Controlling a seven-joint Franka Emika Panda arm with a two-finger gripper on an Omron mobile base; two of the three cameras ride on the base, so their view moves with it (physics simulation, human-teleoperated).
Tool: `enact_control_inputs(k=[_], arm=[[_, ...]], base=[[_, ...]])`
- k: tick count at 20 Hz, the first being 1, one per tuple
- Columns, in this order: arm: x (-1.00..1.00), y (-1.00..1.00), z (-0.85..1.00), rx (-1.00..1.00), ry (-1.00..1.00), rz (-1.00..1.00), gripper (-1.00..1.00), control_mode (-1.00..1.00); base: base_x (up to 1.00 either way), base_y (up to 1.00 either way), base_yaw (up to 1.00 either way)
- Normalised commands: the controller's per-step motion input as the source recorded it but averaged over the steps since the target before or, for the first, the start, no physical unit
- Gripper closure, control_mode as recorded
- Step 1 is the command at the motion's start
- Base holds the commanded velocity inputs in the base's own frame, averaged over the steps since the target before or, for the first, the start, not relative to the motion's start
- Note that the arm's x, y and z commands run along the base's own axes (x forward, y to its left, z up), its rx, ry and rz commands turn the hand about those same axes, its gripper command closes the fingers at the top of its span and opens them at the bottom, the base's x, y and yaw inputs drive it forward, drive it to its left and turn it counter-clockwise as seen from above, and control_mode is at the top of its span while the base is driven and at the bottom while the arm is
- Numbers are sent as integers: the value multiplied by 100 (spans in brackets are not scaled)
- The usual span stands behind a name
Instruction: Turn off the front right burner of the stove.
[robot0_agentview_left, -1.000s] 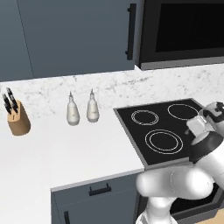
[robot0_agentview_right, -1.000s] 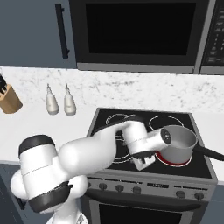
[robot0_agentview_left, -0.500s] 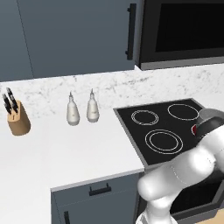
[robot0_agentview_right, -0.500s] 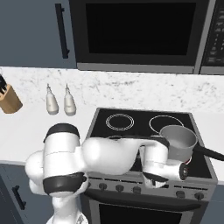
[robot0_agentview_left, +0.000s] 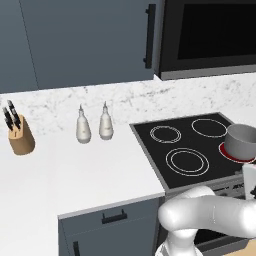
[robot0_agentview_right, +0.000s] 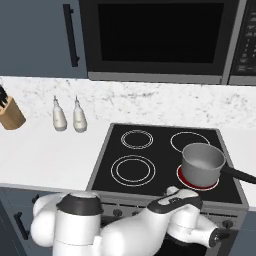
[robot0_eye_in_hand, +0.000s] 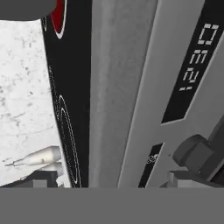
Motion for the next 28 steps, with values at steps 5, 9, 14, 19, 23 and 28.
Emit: enact_control_inputs(k=[5,9,14,19,23,28], arm=[[-12,11,-44,1,-7,-14,-100,-100],[0,14,-25,1,-2,-10,-100,-100],[0,1,-5,0,0,0,-100,-100],[0,10,-25,1,0,-2,-100,-100],[1,3,-19,9,0,-4,-100,-100],[0,0,0,3,3,-1,-100,-100]], base=[[0,0,0],[0,0,0],[0,0,0],[0,0,0],[0,0,0],[0,0,0]])
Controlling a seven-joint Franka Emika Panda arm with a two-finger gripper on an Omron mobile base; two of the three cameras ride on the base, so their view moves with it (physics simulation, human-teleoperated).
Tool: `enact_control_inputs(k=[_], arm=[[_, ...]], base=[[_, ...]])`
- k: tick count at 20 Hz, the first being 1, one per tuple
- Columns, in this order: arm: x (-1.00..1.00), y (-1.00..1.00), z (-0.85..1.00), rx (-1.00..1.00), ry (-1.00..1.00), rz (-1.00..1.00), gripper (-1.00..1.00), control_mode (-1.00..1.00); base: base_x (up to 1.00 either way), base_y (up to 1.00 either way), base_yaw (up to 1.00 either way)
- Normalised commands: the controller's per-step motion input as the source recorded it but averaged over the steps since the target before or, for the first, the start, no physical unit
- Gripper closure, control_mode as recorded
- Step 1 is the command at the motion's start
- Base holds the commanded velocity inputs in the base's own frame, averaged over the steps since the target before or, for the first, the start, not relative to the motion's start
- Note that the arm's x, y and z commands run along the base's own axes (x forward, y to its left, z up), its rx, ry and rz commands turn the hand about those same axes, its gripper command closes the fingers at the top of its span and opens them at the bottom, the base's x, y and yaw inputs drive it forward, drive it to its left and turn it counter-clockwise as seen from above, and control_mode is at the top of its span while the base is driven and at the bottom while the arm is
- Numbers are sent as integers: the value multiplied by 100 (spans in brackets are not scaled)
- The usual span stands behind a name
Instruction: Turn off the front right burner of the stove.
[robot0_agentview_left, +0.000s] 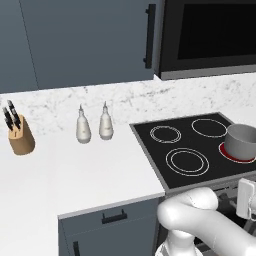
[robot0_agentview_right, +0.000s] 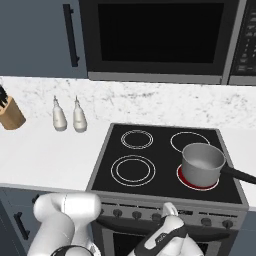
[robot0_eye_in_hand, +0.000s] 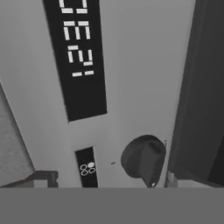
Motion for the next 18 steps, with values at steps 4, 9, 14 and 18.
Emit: enact_control_inputs(k=[4,9,14,18], arm=[[0,0,-18,5,0,-3,-100,-100],[9,0,-27,16,0,-11,-100,-100],[18,0,-22,20,0,-13,-100,-100],[4,0,-28,6,0,-11,-100,-100]], base=[[0,0,0],[0,0,0],[0,0,0],[0,0,0]])
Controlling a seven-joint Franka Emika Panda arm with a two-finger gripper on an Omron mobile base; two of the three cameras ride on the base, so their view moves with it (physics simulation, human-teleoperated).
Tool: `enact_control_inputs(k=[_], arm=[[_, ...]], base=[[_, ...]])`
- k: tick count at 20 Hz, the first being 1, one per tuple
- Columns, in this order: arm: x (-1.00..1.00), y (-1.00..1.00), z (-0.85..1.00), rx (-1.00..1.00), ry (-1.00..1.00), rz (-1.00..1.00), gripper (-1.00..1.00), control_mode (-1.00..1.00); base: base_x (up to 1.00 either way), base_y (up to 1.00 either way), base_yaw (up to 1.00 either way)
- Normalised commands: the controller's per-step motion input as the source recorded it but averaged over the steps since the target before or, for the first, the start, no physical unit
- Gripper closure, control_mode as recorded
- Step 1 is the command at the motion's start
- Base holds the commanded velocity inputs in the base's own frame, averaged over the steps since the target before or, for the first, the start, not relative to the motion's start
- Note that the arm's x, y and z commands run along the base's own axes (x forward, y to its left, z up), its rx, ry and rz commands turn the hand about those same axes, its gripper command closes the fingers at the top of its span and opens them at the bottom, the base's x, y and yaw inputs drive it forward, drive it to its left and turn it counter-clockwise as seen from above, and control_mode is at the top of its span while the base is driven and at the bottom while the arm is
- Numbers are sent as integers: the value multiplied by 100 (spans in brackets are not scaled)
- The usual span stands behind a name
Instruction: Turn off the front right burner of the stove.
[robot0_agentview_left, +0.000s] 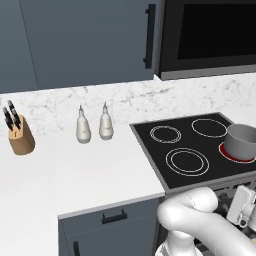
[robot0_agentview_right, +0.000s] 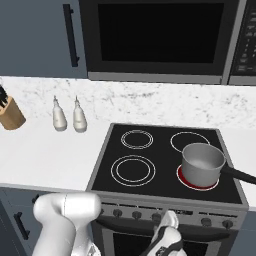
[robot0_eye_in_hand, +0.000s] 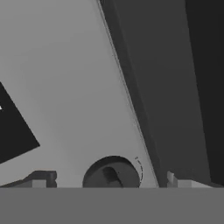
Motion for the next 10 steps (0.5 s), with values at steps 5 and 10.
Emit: enact_control_inputs(k=[5,10], arm=[[5,0,-37,2,-5,-10,-100,-100],[9,0,-10,5,-9,-9,-100,-100]], base=[[0,0,0],[0,0,0]])
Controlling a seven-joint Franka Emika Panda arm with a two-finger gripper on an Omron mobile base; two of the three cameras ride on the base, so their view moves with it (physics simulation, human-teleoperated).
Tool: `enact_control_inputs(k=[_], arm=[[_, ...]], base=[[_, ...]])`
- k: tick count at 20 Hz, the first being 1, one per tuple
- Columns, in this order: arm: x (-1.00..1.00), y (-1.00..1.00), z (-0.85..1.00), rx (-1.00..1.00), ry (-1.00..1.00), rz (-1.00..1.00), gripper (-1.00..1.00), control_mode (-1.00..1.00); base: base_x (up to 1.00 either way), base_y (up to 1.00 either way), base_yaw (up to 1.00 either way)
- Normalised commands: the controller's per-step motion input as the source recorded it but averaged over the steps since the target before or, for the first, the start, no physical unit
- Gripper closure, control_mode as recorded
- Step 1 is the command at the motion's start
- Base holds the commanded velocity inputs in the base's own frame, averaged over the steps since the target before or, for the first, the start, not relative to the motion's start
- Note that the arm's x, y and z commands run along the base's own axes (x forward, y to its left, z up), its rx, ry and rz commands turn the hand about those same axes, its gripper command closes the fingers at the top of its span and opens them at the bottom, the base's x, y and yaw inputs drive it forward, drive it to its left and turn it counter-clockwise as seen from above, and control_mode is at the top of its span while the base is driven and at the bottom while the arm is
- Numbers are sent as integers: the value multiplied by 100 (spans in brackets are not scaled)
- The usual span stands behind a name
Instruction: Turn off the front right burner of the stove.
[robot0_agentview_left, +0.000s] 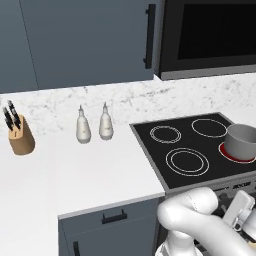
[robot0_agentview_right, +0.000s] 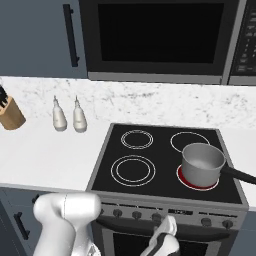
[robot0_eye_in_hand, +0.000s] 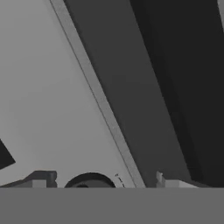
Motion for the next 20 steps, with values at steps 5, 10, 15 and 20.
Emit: enact_control_inputs(k=[5,10,15,20], arm=[[9,0,-1,8,-13,-7,-100,-100],[11,13,0,7,-15,-9,-100,-100],[15,16,0,1,-7,-11,-100,-100],[33,15,9,0,-2,-10,-100,-100]], base=[[0,0,0],[0,0,0],[0,0,0],[0,0,0]])
